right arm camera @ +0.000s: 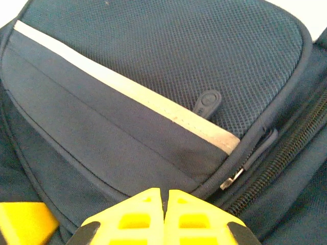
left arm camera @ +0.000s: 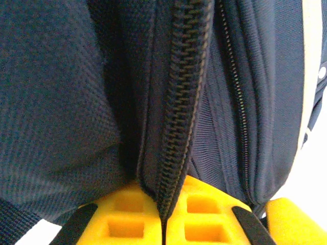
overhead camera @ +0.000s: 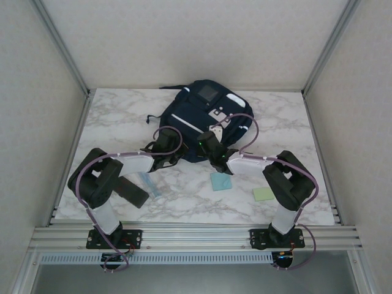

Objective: Pack the student bag

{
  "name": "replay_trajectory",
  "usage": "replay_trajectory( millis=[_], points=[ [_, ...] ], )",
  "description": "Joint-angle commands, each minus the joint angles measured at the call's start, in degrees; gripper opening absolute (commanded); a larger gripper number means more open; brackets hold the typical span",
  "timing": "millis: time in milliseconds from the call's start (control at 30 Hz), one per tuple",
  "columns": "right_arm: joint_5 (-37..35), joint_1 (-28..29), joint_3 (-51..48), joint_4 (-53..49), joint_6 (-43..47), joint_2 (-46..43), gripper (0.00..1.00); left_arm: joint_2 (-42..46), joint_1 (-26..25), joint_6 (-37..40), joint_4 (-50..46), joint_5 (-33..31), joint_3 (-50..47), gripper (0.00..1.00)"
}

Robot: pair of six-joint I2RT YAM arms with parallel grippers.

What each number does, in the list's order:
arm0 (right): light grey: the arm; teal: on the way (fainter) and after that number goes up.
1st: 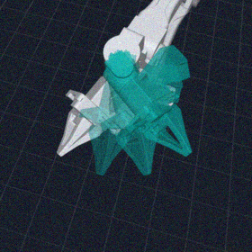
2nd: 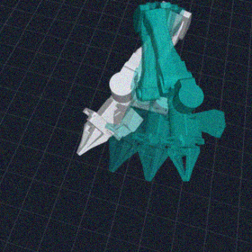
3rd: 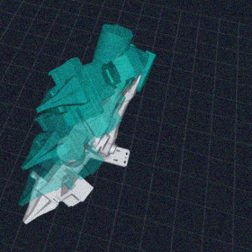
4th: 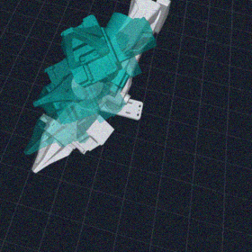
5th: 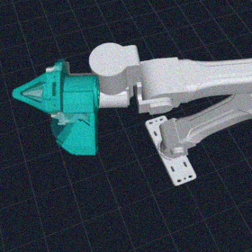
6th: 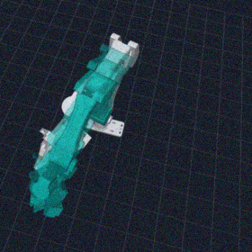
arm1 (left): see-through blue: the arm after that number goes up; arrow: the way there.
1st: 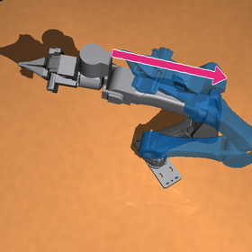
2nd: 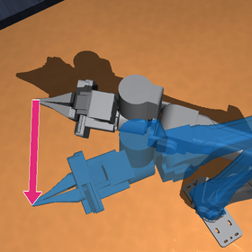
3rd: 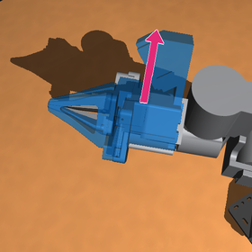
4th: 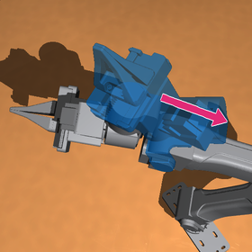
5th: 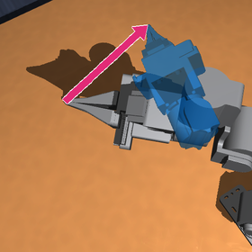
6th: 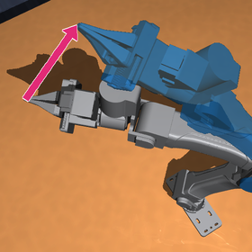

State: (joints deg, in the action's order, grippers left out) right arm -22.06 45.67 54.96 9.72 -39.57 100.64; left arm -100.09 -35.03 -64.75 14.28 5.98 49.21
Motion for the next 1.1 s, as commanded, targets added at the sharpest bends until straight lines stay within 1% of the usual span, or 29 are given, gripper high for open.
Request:
replay_trajectory(
  millis=[0, 133, 233, 367, 533, 633, 700, 800, 867, 1067],
  points=[
    [6.4, 2.4, 2.9, 9.3, -4.8, 3.4, 0.00, -0.5, -3.6, -0.1, 3.0, 10.2, 3.4, 0.00],
    [8.4, 3.0, 7.5, 13.2, -8.1, 6.7, 0.00, -0.6, -4.2, -0.4, 3.2, 10.3, 3.6, 0.00],
    [6.5, 3.7, 8.1, 14.3, -9.9, 5.9, 0.00, -0.6, -4.4, -0.7, 3.6, 10.1, 3.4, 0.00],
    [4.8, 3.9, 10.0, 14.8, -10.7, 7.2, 0.00, -1.6, -4.5, -0.9, 4.3, 10.7, 3.8, 0.00],
    [4.8, 3.9, 13.4, 9.3, -7.0, 8.7, 0.00, -1.2, -4.4, -0.3, 3.2, 10.9, 3.7, 0.00],
    [4.4, 3.9, 12.9, 6.8, -7.2, 8.7, 0.11, -0.5, -4.1, 0.2, 2.4, 10.5, 3.4, 0.00],
    [4.4, 3.9, 12.1, 6.4, -7.2, 7.8, 0.27, 0.0, -3.7, 0.5, 1.9, 10.3, 2.9, 0.00],
    [4.2, 3.7, 12.3, 3.0, -6.1, 5.9, 0.44, 1.0, -3.1, 1.9, -0.3, 10.0, 2.9, 0.00],
    [4.1, 3.4, 12.3, 0.3, -5.5, 4.2, 0.51, 2.2, -2.6, 3.4, -2.4, 9.6, 3.0, 0.00],
    [3.2, 1.0, 12.4, -9.5, -4.1, -2.1, 0.60, 6.0, -1.3, 8.3, -8.9, 6.8, 3.8, 0.00]
  ],
)
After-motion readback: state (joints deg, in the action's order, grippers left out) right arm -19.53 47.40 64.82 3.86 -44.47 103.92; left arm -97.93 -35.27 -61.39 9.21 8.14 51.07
